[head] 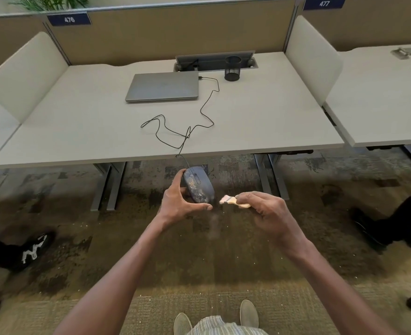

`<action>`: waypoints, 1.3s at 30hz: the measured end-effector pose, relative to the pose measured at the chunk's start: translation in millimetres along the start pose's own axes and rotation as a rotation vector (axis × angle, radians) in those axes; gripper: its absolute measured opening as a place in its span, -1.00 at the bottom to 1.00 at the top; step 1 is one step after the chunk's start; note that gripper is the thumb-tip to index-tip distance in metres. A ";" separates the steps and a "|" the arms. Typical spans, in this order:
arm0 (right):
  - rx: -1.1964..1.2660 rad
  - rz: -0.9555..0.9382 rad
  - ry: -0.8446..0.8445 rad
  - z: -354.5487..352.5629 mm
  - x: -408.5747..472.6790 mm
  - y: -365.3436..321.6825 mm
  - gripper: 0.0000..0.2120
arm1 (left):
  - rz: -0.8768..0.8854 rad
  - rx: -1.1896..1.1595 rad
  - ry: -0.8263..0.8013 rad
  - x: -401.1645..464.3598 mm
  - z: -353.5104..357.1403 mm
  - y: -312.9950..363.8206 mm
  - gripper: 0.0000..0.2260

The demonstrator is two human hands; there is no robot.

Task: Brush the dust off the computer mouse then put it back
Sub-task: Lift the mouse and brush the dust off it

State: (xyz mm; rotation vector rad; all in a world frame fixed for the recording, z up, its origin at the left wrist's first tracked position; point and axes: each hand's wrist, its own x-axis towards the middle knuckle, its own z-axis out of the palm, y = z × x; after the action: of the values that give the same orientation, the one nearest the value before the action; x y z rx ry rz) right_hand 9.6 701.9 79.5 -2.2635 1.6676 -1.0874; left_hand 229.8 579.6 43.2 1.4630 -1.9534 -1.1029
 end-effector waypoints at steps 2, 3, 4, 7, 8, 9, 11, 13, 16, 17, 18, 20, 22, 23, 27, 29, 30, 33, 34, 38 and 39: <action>0.013 0.011 0.071 -2.1 4.4 -2.5 -0.82 | -0.003 0.008 -0.001 0.1 0.6 0.0 0.11; 0.019 0.025 0.093 -3.1 7.2 -4.7 -0.79 | -0.003 0.013 -0.005 0.1 1.3 -0.7 0.11; 0.026 0.039 0.106 -3.3 9.7 -6.1 -0.77 | -0.006 0.014 -0.009 -0.2 1.9 -0.6 0.11; 0.053 0.057 0.116 0.1 15.4 -6.7 -0.70 | -0.017 0.005 -0.016 -1.1 2.5 0.5 0.12; 0.066 0.057 0.114 2.1 16.3 -6.3 -0.68 | -0.017 0.001 -0.018 -0.9 2.1 1.1 0.12; 0.080 0.057 0.115 3.5 16.5 -5.9 -0.67 | -0.013 0.000 -0.019 -0.8 1.2 1.8 0.12; 0.110 0.058 0.123 5.3 14.8 -5.4 -0.66 | -0.011 -0.009 -0.015 -0.8 -1.3 3.7 0.11; 0.136 0.061 0.111 5.6 11.6 -3.3 -0.65 | -0.011 -0.026 -0.006 -0.4 -4.9 4.6 0.10; 0.161 0.064 0.018 5.4 6.8 2.7 -0.66 | -0.012 -0.051 0.007 0.7 -8.9 3.3 0.10; 0.160 0.072 -0.005 5.4 5.5 3.8 -0.67 | -0.013 -0.055 0.007 0.9 -9.6 3.8 0.11; 0.157 0.091 -0.008 4.4 4.8 3.8 -0.68 | -0.015 -0.054 0.005 1.3 -9.9 4.5 0.11; 0.150 0.148 0.029 0.3 6.7 2.1 -0.69 | -0.014 -0.049 -0.002 1.8 -9.6 6.3 0.11; 0.156 0.182 0.072 -5.0 12.0 -0.2 -0.71 | -0.011 -0.043 -0.015 1.7 -8.7 6.5 0.11; 0.162 0.185 0.080 -6.4 15.3 -1.4 -0.73 | -0.013 -0.041 -0.024 2.1 -7.8 5.5 0.12; 0.162 0.173 0.040 -6.6 28.0 -5.3 -0.76 | -0.006 -0.031 -0.081 3.9 -2.9 4.4 0.14; 0.151 0.174 0.013 -7.2 33.0 -6.7 -0.77 | 0.014 -0.020 -0.107 3.6 -1.1 5.7 0.12; 0.143 0.172 0.007 -7.9 36.0 -7.5 -0.79 | 0.021 -0.020 -0.119 2.9 -0.5 6.4 0.12; 0.105 0.163 0.006 -10.2 47.1 -8.4 -0.81 | 0.029 -0.019 -0.156 0.8 1.6 6.2 0.12; 0.090 0.159 0.008 -10.4 51.4 -7.8 -0.82 | 0.032 -0.014 -0.170 0.5 2.1 5.7 0.12; 0.080 0.138 0.004 -9.0 67.4 -4.5 -0.88 | 0.038 -0.044 -0.223 -0.2 2.6 3.0 0.13; 0.071 0.137 0.003 -8.5 71.1 -3.7 -0.89 | 0.041 -0.046 -0.233 -0.1 2.8 2.4 0.12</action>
State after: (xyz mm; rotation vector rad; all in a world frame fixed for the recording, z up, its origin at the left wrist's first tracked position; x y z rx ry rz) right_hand 16.6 643.8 121.0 -2.0724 1.7270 -1.1007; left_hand 226.4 580.9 43.6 1.3138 -2.0875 -1.3416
